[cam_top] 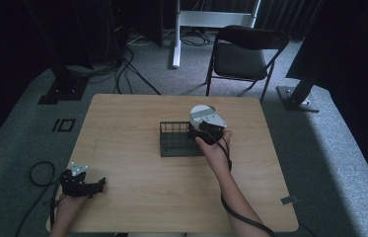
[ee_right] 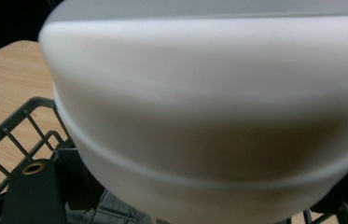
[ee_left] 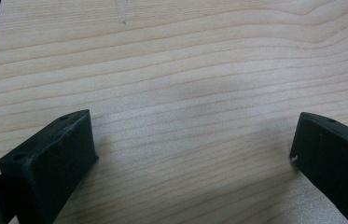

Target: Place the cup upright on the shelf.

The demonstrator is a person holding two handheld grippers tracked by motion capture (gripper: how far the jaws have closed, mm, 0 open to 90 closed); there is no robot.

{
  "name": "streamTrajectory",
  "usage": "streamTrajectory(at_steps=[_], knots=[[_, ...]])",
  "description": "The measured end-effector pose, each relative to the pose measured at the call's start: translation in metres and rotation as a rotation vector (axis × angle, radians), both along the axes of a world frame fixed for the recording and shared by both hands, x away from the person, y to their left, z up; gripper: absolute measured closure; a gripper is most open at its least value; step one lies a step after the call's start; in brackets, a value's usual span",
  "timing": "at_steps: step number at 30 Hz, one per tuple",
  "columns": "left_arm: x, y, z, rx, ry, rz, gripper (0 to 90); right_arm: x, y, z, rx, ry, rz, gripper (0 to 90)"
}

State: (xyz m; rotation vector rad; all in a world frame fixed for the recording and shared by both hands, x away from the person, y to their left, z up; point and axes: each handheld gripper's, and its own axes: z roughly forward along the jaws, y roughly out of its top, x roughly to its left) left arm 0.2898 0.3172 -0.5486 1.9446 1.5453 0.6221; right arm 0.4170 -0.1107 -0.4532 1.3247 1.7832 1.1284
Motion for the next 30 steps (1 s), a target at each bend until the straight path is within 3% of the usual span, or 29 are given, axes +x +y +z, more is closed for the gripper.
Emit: streamTrajectory(at_steps=[20,23,30], knots=[[0.000,0.000,0.000,0.001,0.001,0.000,0.1,0.013,0.007,-0.015,-0.036,0.094,-0.010,18.4],[0.000,0.000,0.000,0.001,0.001,0.000,0.2,0.015,0.007,-0.016,-0.024,0.118,-0.010,18.4],[0.000,0.000,0.000,0.000,0.000,0.000,0.1,0.015,0.010,-0.018,-0.078,0.121,-0.004,18.4]])
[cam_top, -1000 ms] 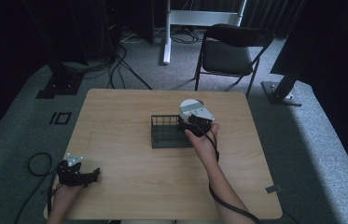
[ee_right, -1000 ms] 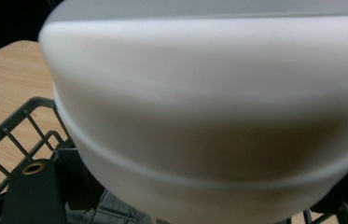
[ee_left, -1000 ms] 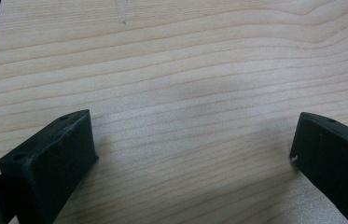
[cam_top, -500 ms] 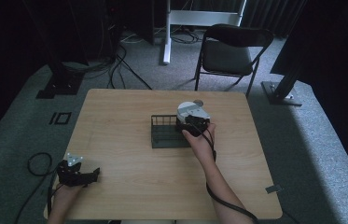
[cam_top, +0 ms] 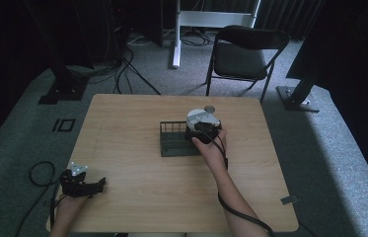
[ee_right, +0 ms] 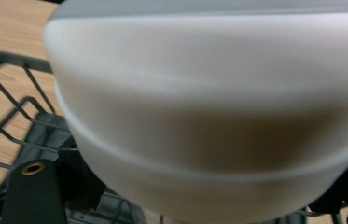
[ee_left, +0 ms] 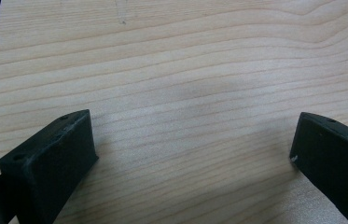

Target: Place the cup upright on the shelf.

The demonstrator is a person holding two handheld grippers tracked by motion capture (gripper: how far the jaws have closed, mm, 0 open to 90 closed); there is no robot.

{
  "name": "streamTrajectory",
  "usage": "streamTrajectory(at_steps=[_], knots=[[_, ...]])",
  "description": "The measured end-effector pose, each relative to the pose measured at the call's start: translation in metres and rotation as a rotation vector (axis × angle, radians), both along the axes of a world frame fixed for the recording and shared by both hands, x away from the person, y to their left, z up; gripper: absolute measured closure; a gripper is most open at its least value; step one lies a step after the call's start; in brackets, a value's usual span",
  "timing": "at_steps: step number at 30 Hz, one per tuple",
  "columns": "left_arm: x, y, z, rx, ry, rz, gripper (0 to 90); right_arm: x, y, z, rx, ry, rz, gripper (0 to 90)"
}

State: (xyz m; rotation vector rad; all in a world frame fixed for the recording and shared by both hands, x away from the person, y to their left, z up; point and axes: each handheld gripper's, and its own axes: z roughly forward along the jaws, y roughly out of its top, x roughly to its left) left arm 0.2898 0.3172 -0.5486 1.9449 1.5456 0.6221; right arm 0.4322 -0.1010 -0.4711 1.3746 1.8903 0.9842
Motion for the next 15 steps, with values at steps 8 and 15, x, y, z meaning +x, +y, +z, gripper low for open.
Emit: streamTrajectory(at_steps=[8,15], knots=[[0.0000,0.0001,0.0000,0.000,0.000,0.000,0.2,-0.0005,-0.0013,-0.0018,-0.008,0.007,0.004,18.4],[0.0000,0.0001,0.0000,0.001,0.000,-0.001,0.2,-0.0052,-0.0048,-0.0052,0.011,-0.011,0.006,18.4]])
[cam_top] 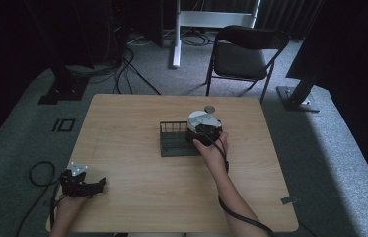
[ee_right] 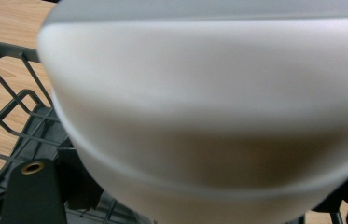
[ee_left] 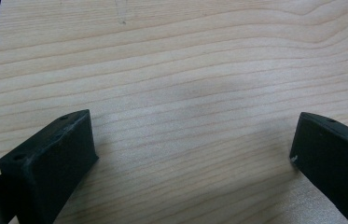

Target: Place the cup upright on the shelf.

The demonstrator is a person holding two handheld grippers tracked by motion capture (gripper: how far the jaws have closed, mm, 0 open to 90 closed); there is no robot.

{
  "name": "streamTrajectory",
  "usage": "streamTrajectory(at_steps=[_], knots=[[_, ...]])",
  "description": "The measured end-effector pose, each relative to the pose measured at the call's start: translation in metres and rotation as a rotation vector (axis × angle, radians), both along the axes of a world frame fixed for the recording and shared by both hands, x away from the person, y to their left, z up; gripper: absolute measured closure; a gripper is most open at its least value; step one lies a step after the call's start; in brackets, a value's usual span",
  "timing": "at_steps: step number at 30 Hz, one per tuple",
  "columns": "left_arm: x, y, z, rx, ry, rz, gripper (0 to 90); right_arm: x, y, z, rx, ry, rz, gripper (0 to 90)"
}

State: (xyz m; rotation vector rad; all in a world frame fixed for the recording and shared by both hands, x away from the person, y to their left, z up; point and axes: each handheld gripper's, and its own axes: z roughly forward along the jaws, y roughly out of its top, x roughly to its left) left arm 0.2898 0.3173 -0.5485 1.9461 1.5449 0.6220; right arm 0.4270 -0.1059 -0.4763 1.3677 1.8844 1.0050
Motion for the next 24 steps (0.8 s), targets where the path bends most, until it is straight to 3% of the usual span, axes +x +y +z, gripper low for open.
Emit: streamTrajectory(at_steps=[12,16,19,22,24], knots=[[0.000,0.000,0.000,-0.001,-0.001,0.000,0.1,-0.008,-0.004,-0.011,0.024,-0.052,-0.013,17.8],[0.000,0.000,0.000,0.000,0.000,0.000,0.1,-0.008,-0.005,-0.013,0.053,-0.043,-0.014,15.1],[0.000,0.000,0.000,0.000,0.000,0.000,0.1,-0.009,-0.007,-0.013,0.066,-0.054,-0.019,13.6],[0.000,0.000,0.000,0.000,0.000,0.000,0.1,-0.010,-0.009,-0.012,0.111,-0.067,-0.002,13.2],[0.000,0.000,0.000,0.000,0.000,0.000,0.1,-0.011,-0.009,-0.012,0.108,-0.078,0.007,12.9]])
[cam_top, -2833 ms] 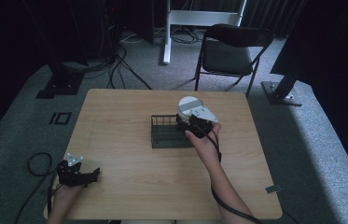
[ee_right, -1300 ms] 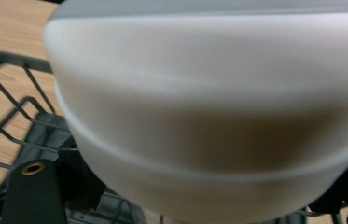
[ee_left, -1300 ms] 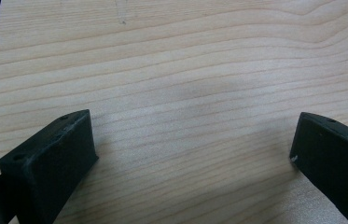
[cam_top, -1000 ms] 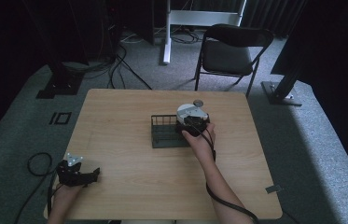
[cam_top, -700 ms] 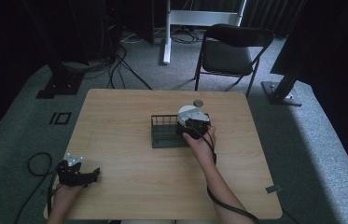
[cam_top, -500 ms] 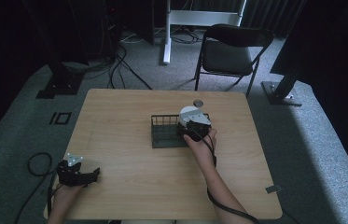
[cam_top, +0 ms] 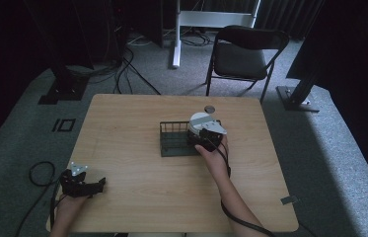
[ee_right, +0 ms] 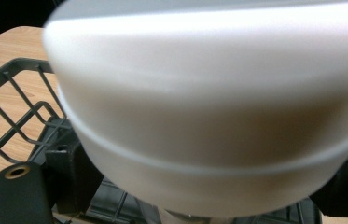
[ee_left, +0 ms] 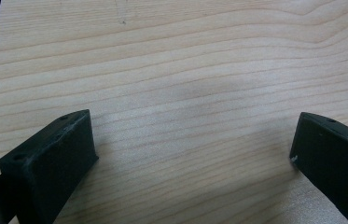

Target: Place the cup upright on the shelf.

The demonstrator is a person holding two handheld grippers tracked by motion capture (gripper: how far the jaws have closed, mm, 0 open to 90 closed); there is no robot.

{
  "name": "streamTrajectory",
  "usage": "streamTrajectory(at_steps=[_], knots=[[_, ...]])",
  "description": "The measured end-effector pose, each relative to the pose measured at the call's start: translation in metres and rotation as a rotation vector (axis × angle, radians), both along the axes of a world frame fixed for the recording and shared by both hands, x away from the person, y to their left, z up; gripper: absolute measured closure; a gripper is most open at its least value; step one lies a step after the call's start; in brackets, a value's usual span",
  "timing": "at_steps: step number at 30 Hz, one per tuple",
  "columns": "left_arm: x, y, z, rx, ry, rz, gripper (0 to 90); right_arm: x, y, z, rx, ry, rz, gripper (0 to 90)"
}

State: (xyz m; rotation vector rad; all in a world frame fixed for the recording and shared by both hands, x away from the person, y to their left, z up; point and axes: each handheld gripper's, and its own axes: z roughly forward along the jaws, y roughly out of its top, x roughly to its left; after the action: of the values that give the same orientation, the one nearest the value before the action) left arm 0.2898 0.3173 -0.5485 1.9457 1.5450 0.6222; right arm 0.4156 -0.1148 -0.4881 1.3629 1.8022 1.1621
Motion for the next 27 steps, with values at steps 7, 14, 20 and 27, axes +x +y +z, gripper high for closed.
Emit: streamTrajectory(at_steps=[7,14,20,27], knots=[[0.000,0.000,0.000,0.000,0.000,0.000,0.1,-0.003,-0.003,0.001,-0.004,-0.015,0.015,12.9],[0.000,0.000,0.000,0.000,0.000,0.000,0.1,-0.007,-0.006,0.004,-0.003,-0.036,0.030,12.8],[0.000,0.000,0.000,0.000,0.000,0.000,0.2,-0.011,-0.010,0.004,-0.005,-0.038,0.036,12.8],[0.000,0.000,0.000,0.000,0.000,0.000,0.2,-0.015,-0.013,0.006,-0.007,-0.049,0.044,12.2]])
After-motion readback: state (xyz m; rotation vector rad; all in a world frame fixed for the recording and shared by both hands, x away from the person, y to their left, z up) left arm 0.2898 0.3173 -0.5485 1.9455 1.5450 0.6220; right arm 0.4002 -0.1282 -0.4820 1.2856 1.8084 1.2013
